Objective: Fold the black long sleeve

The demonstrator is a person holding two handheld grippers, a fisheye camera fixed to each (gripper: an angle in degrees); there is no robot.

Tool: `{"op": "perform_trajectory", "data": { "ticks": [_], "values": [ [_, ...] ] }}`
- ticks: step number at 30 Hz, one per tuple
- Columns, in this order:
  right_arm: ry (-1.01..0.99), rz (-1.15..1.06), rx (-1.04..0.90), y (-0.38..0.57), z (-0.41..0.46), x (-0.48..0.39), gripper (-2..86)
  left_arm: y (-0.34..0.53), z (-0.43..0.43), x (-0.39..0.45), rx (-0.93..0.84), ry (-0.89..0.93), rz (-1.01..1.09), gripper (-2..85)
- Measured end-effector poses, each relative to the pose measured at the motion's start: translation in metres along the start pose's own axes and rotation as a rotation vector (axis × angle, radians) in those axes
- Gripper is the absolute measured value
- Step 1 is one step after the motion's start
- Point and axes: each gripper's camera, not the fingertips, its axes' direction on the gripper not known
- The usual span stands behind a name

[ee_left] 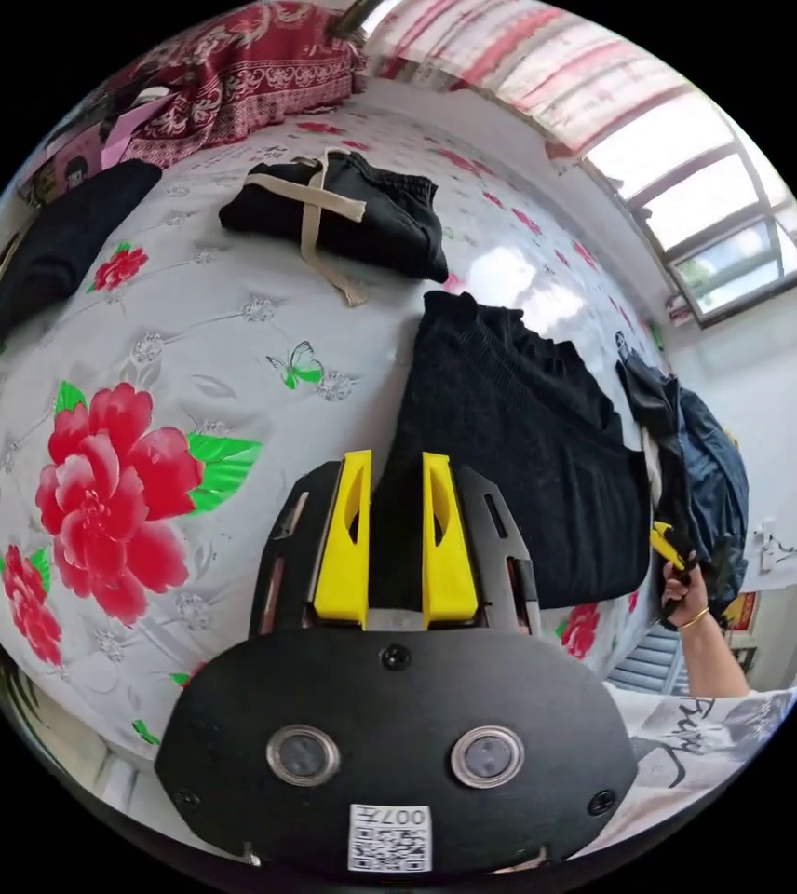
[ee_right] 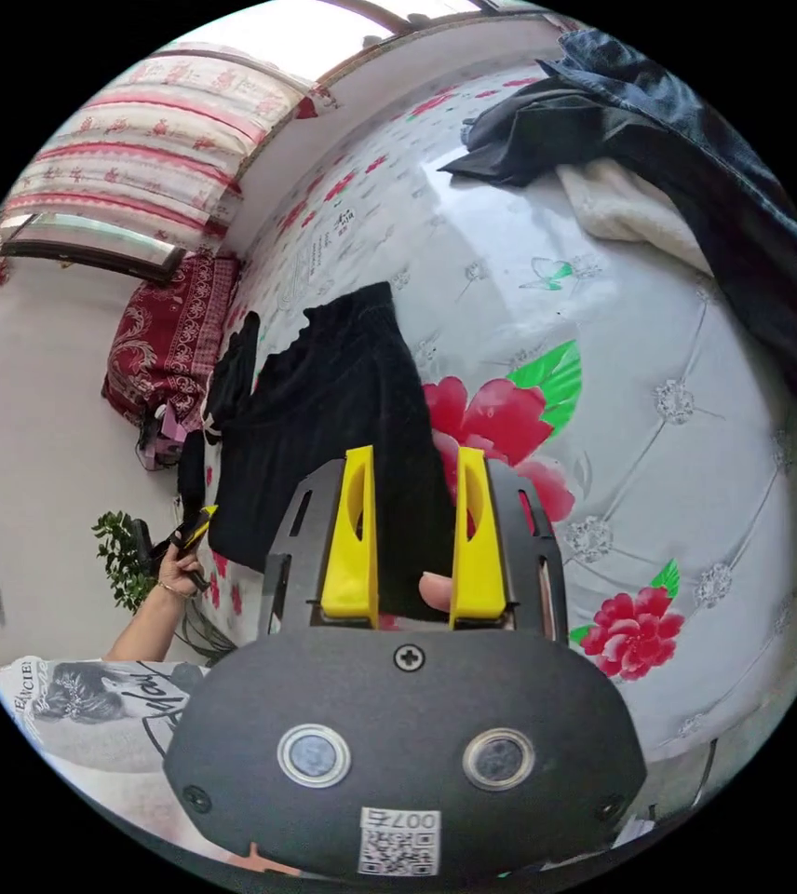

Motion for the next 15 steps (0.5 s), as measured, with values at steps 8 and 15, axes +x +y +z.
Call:
{"op": "perform_trajectory", "data": {
  "ticks": [8,15],
  "values": [
    [0.159,-0.168,-0.095,-0.042,0.025,-0.047,2.0,-0.037,0.048,0.066,-0.157,-0.172,0.219,1.1],
    [0.1,-0.386,0.12,-0.051,-0.044,-0.094,0.9,-0.031,-0.014,0.067,0.116,-0.048,0.151,-0.5]
  ]
}}
